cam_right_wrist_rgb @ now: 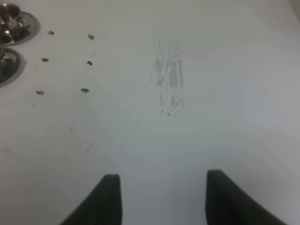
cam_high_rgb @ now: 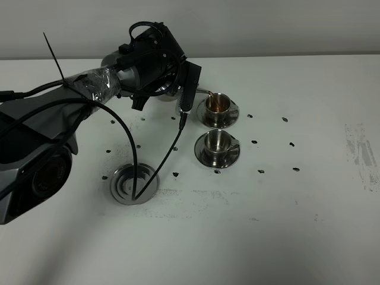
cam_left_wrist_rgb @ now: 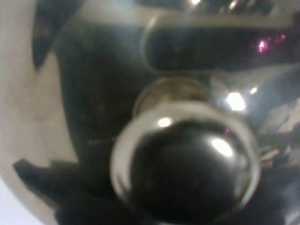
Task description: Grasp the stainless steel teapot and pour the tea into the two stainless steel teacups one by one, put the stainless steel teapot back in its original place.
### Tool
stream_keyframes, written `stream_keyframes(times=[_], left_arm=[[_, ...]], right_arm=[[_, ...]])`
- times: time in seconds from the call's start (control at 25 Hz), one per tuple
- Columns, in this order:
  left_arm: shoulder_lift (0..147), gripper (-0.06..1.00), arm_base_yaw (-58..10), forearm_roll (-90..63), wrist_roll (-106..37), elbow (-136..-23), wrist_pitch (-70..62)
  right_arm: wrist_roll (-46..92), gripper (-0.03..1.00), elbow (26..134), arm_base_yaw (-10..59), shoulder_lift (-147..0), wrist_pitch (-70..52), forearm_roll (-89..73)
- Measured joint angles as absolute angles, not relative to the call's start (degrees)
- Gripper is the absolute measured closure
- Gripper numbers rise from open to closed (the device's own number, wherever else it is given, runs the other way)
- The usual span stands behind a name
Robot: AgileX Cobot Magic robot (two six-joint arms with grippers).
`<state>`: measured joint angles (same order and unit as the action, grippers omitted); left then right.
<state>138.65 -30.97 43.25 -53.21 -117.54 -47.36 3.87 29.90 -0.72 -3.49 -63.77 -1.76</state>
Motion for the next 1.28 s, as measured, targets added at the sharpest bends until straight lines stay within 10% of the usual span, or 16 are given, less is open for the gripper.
stream_keyframes(times=[1.28], left_arm=[[138.7,0.77,-31.4,46.2,-54.5,-117.5,-47.8]], right_arm=[[3.9,0.57,29.9,-0.7,-3.5,-63.8,-1.8]])
